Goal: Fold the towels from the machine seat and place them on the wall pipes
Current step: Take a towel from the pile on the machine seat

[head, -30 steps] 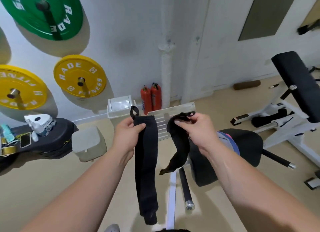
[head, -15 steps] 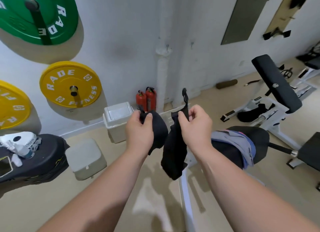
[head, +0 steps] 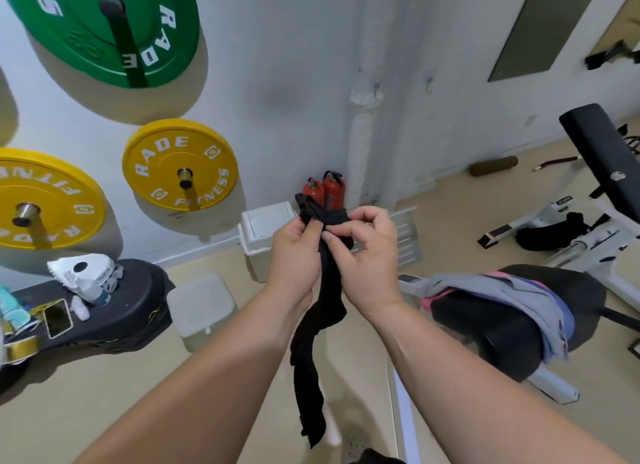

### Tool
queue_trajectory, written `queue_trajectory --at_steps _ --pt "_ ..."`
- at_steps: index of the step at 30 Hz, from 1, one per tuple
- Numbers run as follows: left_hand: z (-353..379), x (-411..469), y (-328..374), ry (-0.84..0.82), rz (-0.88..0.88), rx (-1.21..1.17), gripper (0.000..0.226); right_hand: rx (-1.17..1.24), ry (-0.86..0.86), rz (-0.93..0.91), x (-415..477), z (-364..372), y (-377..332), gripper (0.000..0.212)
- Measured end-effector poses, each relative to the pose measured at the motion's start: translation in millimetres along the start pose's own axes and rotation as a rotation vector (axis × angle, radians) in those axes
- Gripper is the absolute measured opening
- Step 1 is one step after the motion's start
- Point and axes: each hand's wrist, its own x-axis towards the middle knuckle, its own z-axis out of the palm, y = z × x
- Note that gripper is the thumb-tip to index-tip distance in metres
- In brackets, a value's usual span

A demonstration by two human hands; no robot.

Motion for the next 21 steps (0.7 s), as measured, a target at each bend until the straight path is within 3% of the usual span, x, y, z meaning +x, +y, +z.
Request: queue_trajectory --at_steps 7,12,16,18,21 --pt "25.0 47.3 9.9 -0.088 -0.052 -0.007 0.034 0.099 -0.073 -0.025 58.0 3.8 26.1 0.015" --pt "45.8 83.8 16.4 -0.100 -0.141 -0.154 0.036 0.040 -0.238 -0.029 104.9 -1.6 59.5 0.017" --pt "54.1 114.6 15.9 -0.129 -0.090 -0.038 0.026 0.067 -0.370 -0.016 137.4 -1.0 79.2 0.020" --pt "56.0 133.9 16.6 -0.120 -0.081 -0.001 0.025 0.063 -0.365 -0.018 154.8 5.3 85.7 0.018" --pt "54.9 169.5 21.6 -0.139 -0.104 -0.014 0.027 0.099 -0.303 0.089 180.5 20.9 91.4 0.031"
